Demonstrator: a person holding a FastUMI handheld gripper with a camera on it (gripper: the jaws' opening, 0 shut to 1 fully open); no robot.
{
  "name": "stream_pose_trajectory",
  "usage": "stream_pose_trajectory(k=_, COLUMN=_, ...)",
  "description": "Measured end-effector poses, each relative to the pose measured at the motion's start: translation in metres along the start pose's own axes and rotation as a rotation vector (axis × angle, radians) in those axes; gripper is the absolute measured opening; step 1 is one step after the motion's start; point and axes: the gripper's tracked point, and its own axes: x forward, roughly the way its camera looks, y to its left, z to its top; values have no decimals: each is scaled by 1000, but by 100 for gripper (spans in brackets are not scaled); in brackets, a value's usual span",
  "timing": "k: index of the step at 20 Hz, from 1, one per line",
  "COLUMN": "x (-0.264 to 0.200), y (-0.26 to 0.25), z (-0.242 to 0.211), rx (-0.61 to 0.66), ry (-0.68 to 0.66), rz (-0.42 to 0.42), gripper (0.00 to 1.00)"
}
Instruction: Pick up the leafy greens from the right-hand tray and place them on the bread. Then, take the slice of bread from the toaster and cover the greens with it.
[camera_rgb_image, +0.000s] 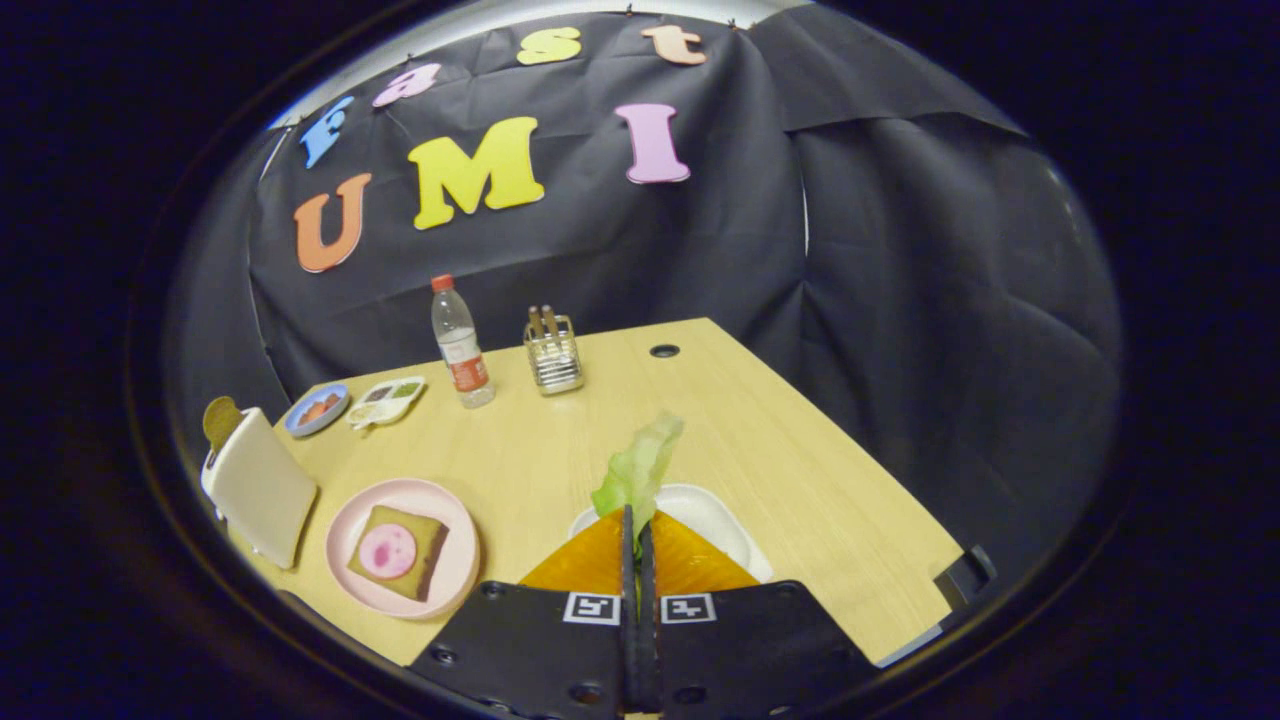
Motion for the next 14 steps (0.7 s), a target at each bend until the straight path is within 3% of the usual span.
stream_pose_trajectory(k=6, x=-31, y=74, z=2, rx=-39, ry=-15, rz=123, gripper=0)
stream_pose_trajectory(k=14, x=-40, y=194, z=-32, rx=-131, ry=16, rz=262, gripper=0)
